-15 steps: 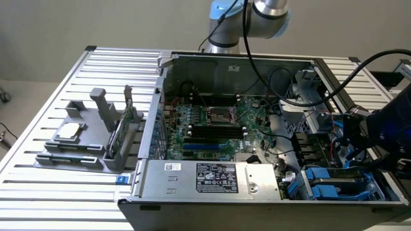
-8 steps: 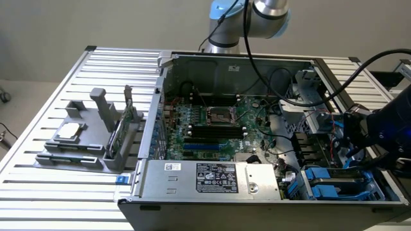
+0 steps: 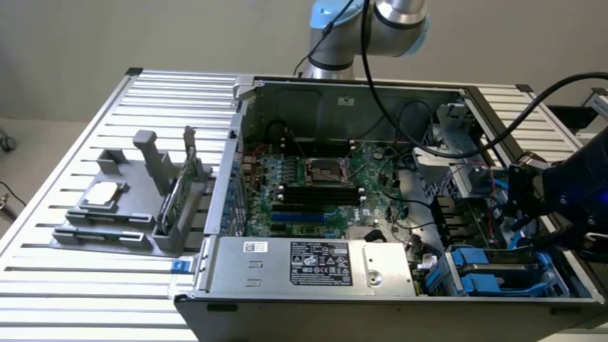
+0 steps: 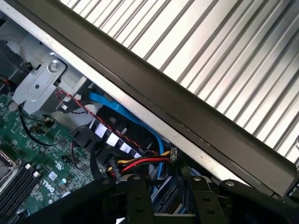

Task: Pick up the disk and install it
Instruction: 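Insert the first disk wire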

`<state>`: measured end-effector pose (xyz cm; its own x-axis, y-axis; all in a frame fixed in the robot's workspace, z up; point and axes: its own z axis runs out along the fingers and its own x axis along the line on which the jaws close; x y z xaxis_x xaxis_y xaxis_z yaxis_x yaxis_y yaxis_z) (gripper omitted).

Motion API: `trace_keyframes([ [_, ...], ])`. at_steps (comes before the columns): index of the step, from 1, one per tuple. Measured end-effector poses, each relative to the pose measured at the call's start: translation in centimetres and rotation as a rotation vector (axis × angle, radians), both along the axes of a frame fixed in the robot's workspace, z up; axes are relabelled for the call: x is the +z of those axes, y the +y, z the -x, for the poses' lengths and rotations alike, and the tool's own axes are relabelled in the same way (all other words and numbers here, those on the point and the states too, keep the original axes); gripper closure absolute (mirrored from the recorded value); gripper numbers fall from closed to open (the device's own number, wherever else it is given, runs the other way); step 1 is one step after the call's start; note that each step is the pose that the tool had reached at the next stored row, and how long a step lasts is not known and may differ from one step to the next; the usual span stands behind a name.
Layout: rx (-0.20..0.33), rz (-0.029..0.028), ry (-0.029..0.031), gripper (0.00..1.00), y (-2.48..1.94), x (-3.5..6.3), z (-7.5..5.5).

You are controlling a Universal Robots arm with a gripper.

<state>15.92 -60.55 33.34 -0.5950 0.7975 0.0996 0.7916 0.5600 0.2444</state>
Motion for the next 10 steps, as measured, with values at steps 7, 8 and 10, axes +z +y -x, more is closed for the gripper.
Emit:
trace_keyframes([
  [7, -0.003, -0.0186, 0.0168, 0.72, 0.0, -0.29, -0.32],
  [8, -0.003, -0.0213, 0.0187, 0.79, 0.0, -0.31, -0.36],
  [10, -0.004, -0.027, 0.0229, 0.79, -0.01, -0.36, -0.42],
])
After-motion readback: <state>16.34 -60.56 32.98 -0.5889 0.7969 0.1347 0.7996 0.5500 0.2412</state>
